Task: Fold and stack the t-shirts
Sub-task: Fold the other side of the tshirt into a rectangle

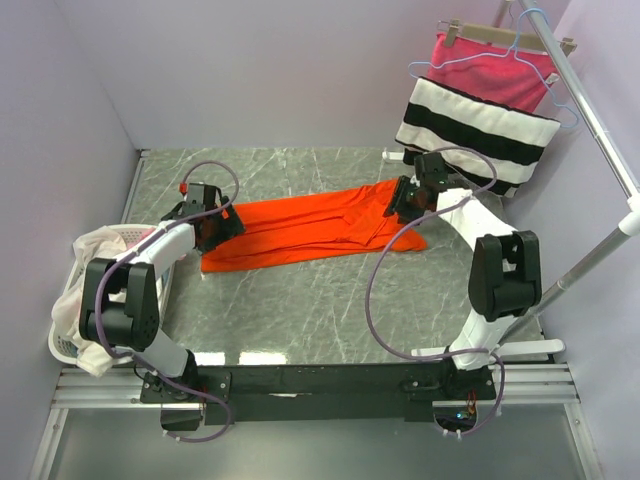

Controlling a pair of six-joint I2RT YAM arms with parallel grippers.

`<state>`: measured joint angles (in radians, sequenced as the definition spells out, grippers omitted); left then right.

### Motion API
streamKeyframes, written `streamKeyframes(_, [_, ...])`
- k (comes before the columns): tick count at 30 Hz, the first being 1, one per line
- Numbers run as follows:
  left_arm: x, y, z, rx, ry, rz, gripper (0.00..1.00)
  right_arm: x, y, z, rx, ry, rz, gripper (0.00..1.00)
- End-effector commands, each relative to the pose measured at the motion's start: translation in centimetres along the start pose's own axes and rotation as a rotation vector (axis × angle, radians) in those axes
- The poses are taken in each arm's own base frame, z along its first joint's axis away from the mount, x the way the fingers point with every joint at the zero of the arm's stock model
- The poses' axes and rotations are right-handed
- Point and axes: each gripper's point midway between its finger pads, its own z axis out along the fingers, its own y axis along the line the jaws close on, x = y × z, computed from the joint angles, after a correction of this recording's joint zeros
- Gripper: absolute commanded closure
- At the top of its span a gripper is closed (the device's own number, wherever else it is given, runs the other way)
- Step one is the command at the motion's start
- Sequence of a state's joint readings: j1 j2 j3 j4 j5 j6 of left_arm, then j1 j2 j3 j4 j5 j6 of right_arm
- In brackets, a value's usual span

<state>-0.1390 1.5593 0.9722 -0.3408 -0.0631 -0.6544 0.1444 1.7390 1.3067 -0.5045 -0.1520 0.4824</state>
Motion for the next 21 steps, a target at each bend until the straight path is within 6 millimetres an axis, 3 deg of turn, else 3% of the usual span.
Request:
streamKeyframes(1, [-1.9, -1.8, -1.3, 0.058, -0.043, 0.022, 0.09, 1.2, 2.5, 2.0, -0.103, 0.057, 0.014, 0.46])
streamKeyframes(11, [-1.4, -1.2, -1.2, 0.041, -0.035, 0.030, 0.07, 4.2, 2.8, 5.6, -0.109, 0.152, 0.023, 0.49])
streamKeyframes(19, [-1.1, -0.8, -0.8, 0.022, -0.024, 0.032, 0.07, 4.8, 2.6, 7.1, -0.109, 0.178, 0.021, 0.52])
streamKeyframes(21, [-1.0, -0.7, -0.6, 0.018, -0.021, 0.033, 0.07, 4.8, 2.7, 7.1, -0.114, 0.174, 0.021, 0.58])
